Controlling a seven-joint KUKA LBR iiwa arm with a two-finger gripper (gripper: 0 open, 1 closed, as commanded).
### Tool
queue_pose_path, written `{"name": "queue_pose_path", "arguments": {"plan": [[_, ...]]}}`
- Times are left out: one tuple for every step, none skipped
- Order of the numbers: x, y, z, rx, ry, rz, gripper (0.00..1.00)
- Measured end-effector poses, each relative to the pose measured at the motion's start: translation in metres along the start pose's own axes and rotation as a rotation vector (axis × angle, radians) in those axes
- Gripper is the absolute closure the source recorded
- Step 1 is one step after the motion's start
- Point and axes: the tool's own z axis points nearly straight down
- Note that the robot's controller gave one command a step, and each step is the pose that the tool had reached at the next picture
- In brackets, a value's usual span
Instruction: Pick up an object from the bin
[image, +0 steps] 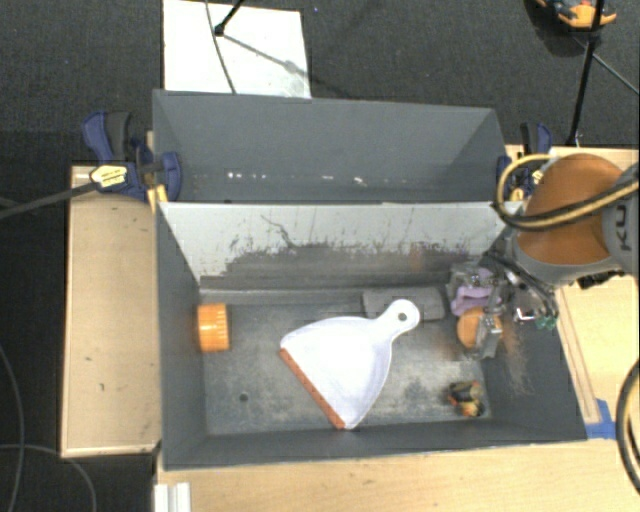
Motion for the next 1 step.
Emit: {"name": "queue_pose_path", "arguments": {"plan": [[0.0283,0.0102,-0.0319,0.01,-0.005,0.138,1.0]]}}
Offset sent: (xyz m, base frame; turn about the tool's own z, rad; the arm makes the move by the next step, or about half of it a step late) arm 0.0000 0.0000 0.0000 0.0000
